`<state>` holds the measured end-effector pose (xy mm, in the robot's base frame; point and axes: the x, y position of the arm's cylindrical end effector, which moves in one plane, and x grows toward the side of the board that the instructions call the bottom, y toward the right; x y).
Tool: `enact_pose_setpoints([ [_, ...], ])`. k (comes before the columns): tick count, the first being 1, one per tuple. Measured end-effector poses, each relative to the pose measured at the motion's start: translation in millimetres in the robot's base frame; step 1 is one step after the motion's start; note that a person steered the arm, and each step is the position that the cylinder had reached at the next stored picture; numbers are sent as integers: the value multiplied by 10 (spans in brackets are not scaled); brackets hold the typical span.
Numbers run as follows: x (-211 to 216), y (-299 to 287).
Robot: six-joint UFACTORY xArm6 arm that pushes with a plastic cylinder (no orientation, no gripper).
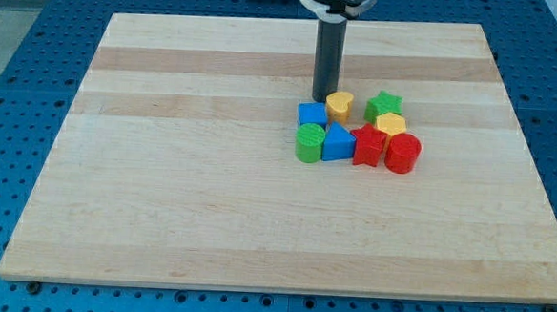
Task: Push the red circle into the hexagon
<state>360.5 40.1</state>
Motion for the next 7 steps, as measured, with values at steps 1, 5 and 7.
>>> enact_pose_setpoints([
  [1, -453, 151],
  [5, 246, 2436],
  [7, 428, 2427],
])
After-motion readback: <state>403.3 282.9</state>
